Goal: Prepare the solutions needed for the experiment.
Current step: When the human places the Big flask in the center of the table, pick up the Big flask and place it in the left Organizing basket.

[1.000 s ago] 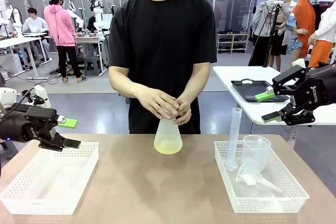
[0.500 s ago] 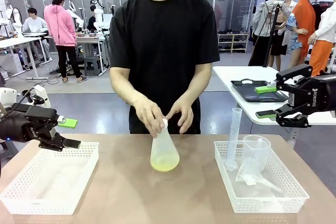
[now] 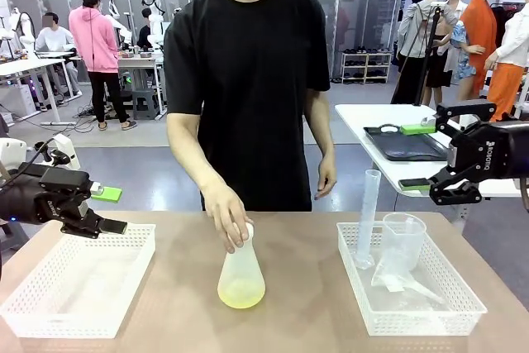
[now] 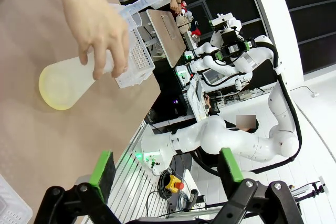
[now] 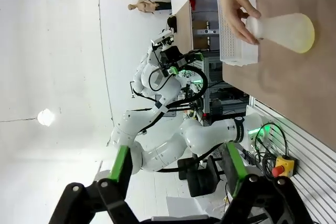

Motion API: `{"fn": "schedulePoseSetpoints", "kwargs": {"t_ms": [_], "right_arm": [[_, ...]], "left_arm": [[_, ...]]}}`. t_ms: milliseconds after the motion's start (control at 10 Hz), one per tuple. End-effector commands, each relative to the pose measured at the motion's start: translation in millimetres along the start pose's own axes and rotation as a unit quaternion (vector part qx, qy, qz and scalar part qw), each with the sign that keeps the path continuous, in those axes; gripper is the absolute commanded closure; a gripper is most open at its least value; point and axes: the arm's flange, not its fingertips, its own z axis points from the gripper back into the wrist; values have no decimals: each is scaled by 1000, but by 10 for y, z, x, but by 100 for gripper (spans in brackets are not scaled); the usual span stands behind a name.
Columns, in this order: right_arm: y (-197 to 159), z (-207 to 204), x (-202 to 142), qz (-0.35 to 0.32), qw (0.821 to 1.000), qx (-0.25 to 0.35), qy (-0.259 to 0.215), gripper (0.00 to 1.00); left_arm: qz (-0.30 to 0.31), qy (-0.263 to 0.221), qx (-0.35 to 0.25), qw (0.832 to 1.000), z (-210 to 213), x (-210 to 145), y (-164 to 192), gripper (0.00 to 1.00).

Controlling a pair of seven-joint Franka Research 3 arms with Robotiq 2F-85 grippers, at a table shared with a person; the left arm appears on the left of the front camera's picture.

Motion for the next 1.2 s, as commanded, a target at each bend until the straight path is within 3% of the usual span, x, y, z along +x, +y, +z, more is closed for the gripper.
{"fn": "schedulePoseSetpoints", "kwargs": {"t_ms": [0,1100], "right_arm": [[0,20,10,-2,1000,4,-1,15],[0,20,10,-2,1000,4,-1,15]], "left_arm": [[-10,3,-5,1000,-2,-19,7,0],[-10,3,-5,1000,-2,-19,7,0]]}}
